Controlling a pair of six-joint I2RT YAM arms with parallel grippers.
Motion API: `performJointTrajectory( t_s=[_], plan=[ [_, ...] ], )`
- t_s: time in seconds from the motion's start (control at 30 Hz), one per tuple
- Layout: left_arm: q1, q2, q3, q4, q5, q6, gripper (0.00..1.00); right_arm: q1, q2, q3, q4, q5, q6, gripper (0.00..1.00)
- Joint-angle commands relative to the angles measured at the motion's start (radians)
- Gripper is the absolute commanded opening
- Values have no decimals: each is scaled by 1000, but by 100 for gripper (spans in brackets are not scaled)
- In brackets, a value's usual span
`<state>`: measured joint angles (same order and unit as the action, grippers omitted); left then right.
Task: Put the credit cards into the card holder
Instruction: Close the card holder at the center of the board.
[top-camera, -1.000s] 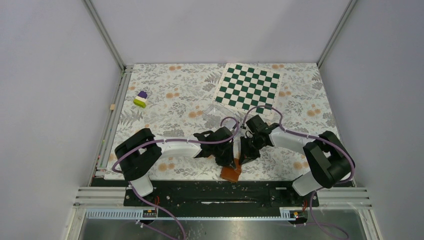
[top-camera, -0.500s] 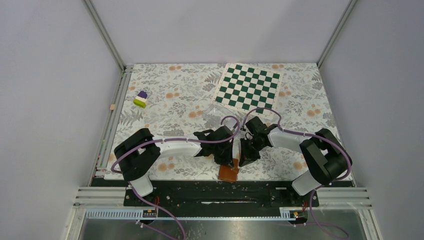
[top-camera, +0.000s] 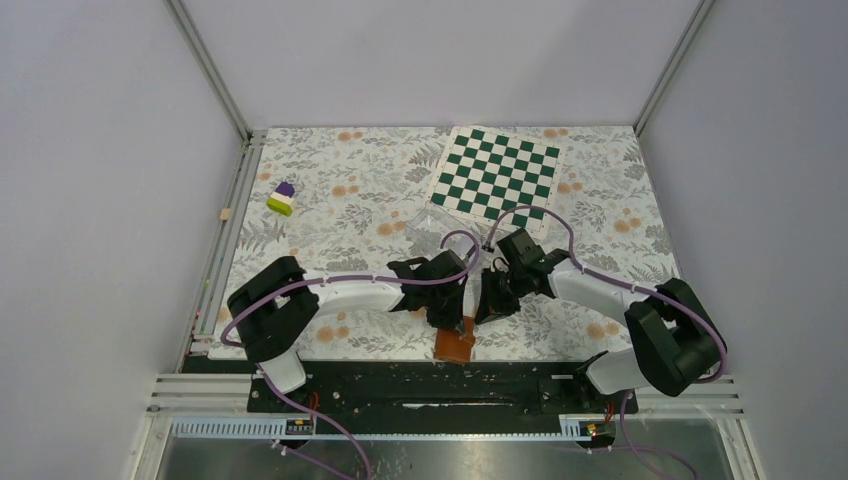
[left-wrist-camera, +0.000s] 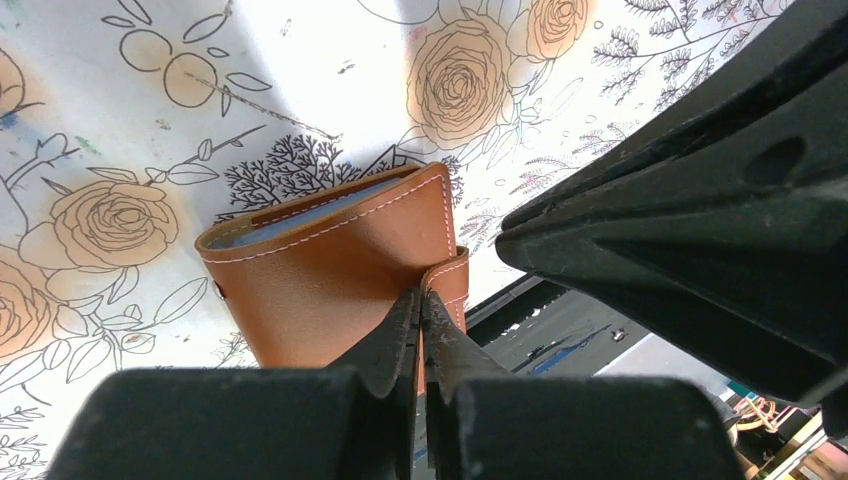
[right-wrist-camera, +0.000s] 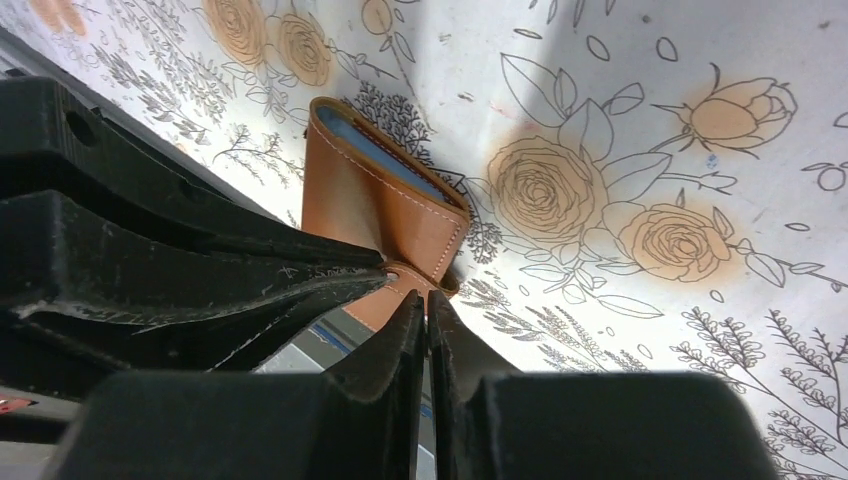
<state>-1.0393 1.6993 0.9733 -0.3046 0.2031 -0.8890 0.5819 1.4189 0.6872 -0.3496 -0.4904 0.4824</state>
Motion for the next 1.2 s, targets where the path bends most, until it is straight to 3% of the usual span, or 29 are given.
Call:
performJointTrajectory(
  t_s=[0.0, 0.6, 0.93, 1.17],
  plan=[
    [3, -46, 19, -13, -35, -4, 0, 7, -7, 15, 37, -45, 30, 12],
    [4, -60, 9, -25, -55, -16, 0, 27, 206, -7, 196, -69, 68, 8],
    [3, -57, 19, -91, -74, -16, 0, 33, 206, -4, 193, -71, 71, 8],
    [3, -92, 7, -33, -28, -54, 0, 32, 77, -22, 145, -22, 70, 12]
  ],
)
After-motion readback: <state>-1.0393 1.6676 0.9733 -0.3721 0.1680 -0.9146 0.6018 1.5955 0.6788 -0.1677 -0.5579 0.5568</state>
